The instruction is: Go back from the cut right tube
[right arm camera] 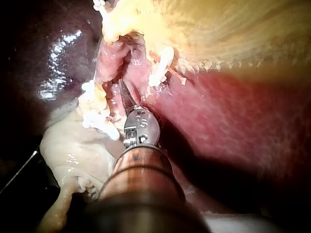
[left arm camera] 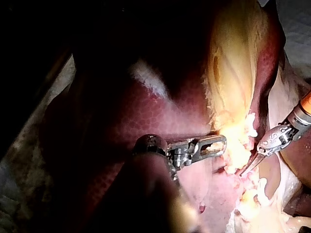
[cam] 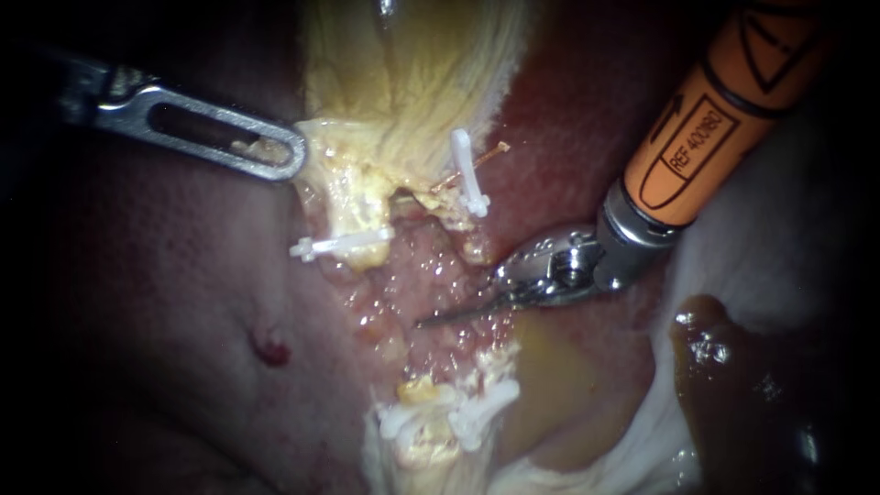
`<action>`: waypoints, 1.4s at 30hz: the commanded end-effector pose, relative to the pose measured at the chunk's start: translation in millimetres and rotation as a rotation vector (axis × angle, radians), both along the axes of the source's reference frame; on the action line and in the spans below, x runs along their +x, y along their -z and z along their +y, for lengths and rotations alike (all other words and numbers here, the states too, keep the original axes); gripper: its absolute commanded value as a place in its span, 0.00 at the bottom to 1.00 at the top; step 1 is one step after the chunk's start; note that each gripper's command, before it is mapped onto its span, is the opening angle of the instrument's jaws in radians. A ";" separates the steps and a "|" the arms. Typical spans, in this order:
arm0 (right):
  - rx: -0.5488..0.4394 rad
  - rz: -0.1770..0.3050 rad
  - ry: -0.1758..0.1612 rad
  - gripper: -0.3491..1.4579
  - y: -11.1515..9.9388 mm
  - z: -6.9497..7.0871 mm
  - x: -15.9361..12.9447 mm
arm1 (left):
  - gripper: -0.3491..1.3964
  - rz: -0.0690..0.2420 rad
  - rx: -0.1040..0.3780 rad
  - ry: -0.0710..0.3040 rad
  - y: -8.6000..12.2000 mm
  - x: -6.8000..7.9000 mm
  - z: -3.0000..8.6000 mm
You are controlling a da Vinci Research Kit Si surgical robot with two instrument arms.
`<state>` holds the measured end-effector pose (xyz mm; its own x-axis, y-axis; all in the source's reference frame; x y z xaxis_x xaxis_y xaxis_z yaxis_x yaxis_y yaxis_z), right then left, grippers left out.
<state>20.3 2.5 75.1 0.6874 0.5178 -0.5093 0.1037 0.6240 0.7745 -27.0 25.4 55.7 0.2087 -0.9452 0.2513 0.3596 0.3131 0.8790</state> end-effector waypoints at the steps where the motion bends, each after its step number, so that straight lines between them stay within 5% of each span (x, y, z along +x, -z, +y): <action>1: 0.000 0.002 -0.002 0.00 0.1 0.1 -0.1 | 0.00 0.000 0.000 0.000 0.0 0.0 0.0; 12: 0.005 0.021 -0.003 0.00 0.5 0.0 -0.5 | 0.00 0.000 -0.001 -0.001 -0.2 0.1 0.0; 18: 0.001 0.078 -0.036 0.61 1.2 -0.4 -0.6 | 0.00 0.000 -0.001 -0.002 -0.4 0.1 0.1; 22: 0.010 0.100 -0.056 0.81 1.9 -0.2 -0.4 | 0.00 -0.002 0.000 -0.004 -0.7 0.3 0.2; 30: -0.022 0.111 -0.079 0.91 3.2 0.6 -0.4 | 0.00 -0.001 -0.001 -0.002 -0.9 0.3 0.3; 34: -0.090 0.114 -0.121 0.98 3.9 0.5 -0.7 | 0.00 -0.001 -0.002 -0.002 -0.9 0.3 0.3; 38: -0.181 0.091 -0.197 0.99 5.2 0.5 -1.6 | 0.00 -0.001 -0.002 -0.002 -1.0 0.3 0.3; 42: -0.279 0.085 -0.211 0.99 7.4 0.7 -3.4 | 0.00 0.000 -0.002 -0.002 -1.0 0.3 0.2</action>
<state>16.5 3.4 67.2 0.5295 0.4690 -0.7069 -0.0007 0.8335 0.5525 -26.6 25.6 56.7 0.2105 -0.9443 0.2530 0.3585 0.3153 0.8787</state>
